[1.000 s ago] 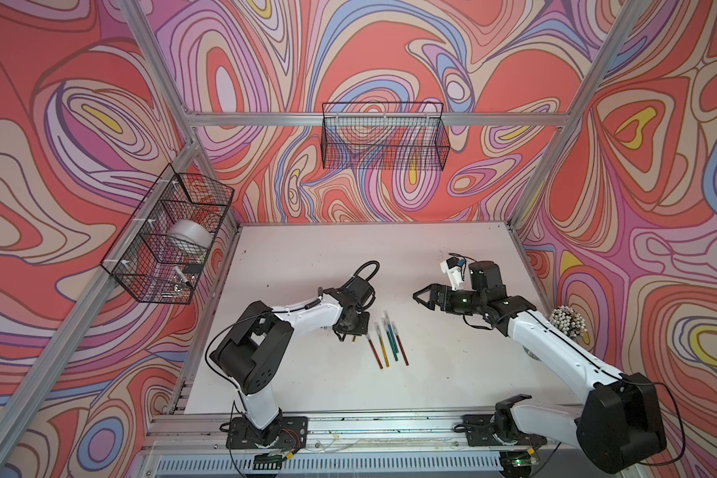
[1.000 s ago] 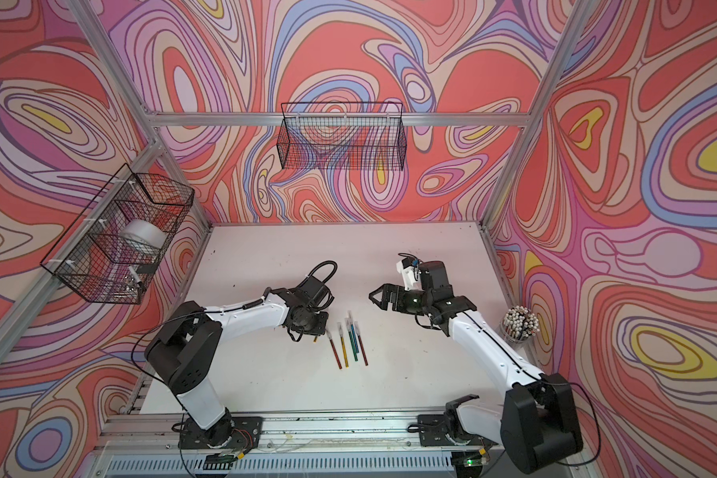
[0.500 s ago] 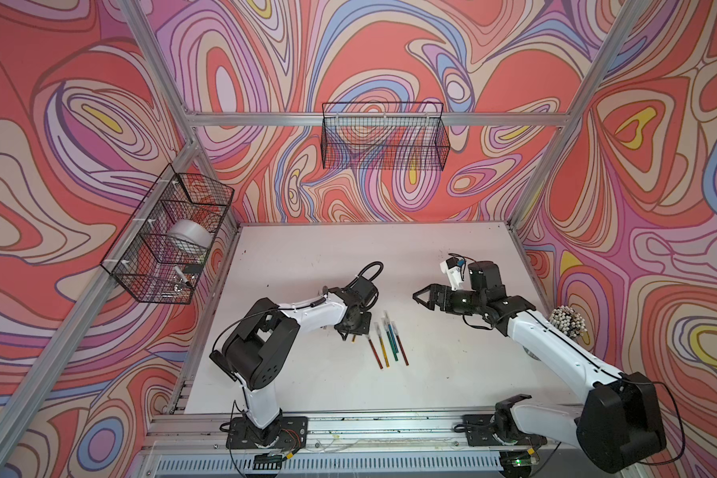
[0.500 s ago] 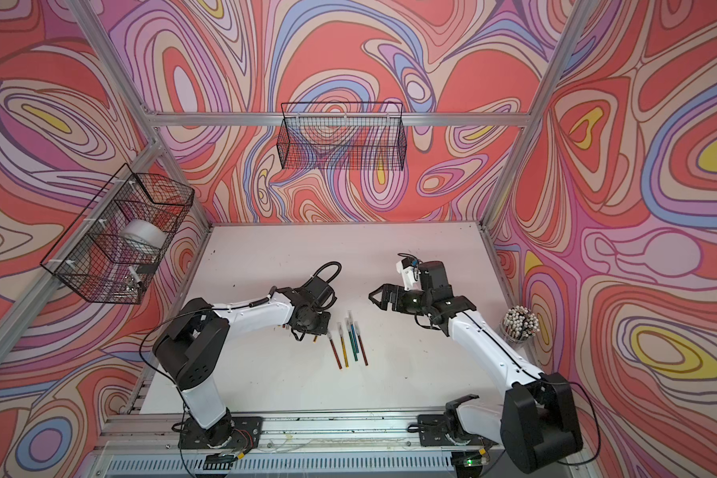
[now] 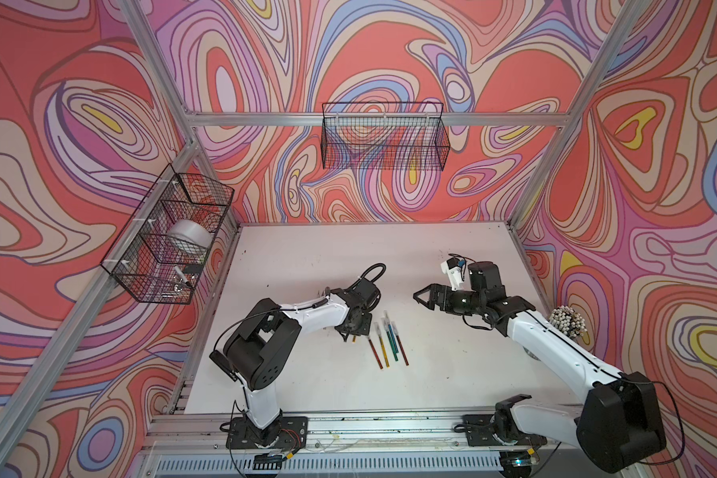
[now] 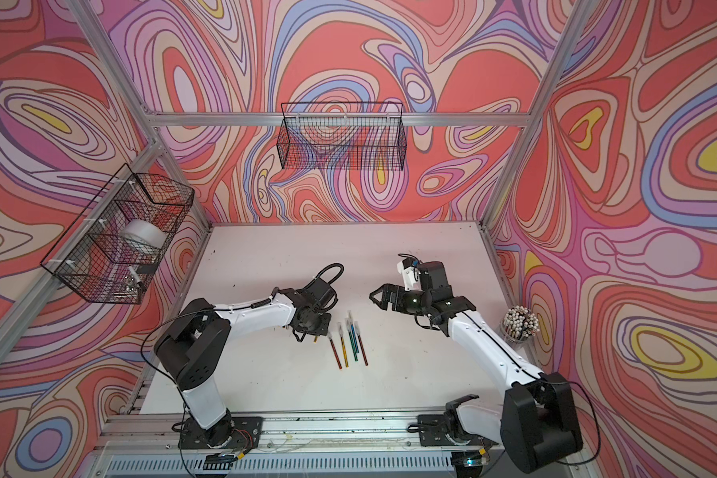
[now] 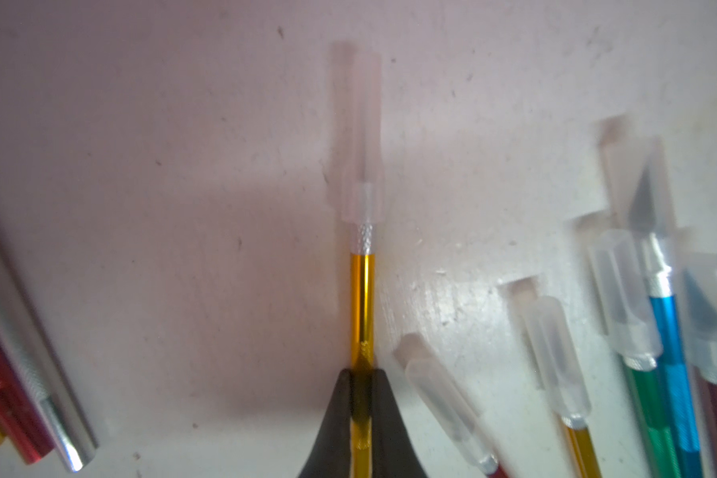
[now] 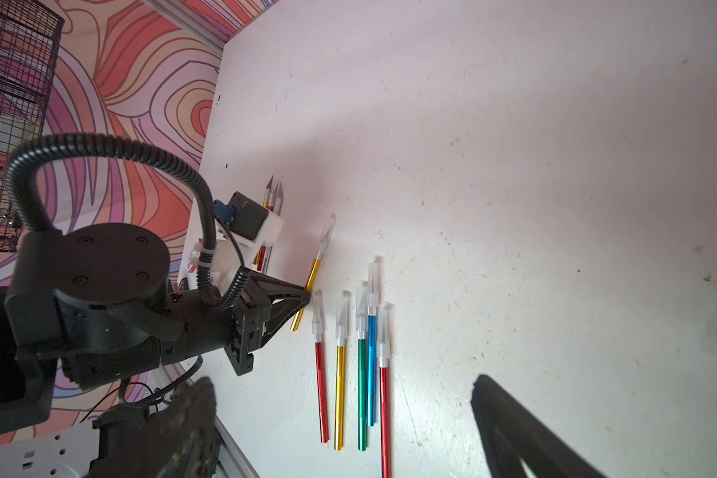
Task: Remove protective caps from carving knives
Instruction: Pick up the carving knife from the center of the board, then remove the protective sleeve from the carving knife.
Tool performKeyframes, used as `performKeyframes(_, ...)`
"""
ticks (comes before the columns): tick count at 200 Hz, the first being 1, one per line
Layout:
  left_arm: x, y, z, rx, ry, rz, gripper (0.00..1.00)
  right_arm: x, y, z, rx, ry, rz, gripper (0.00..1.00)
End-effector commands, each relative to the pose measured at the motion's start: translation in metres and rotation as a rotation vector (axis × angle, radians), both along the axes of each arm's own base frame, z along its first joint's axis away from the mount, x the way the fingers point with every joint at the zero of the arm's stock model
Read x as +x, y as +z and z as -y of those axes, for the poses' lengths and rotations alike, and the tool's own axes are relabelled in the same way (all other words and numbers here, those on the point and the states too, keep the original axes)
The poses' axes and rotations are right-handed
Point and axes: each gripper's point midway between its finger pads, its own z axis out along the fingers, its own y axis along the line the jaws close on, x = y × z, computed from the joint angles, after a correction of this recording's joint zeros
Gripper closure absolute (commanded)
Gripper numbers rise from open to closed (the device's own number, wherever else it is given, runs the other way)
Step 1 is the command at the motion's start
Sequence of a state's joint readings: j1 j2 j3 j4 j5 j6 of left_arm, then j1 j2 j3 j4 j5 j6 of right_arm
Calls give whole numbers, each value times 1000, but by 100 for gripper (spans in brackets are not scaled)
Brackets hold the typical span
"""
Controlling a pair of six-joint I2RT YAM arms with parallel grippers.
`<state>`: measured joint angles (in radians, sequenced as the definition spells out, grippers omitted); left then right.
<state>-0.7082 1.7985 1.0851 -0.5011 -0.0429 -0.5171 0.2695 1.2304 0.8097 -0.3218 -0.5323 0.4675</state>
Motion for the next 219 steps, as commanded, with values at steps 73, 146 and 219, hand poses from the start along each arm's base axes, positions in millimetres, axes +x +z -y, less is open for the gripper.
performKeyframes(73,-25,57,25,-291,-64,55,92,9,-1,-15,156,-52,-30,9)
performKeyframes(146,-49,90,62,-644,-146,66,92,17,-1,-48,231,-19,-51,27)
performKeyframes(219,-47,90,71,-716,-126,75,91,18,-19,-79,160,-32,-92,41)
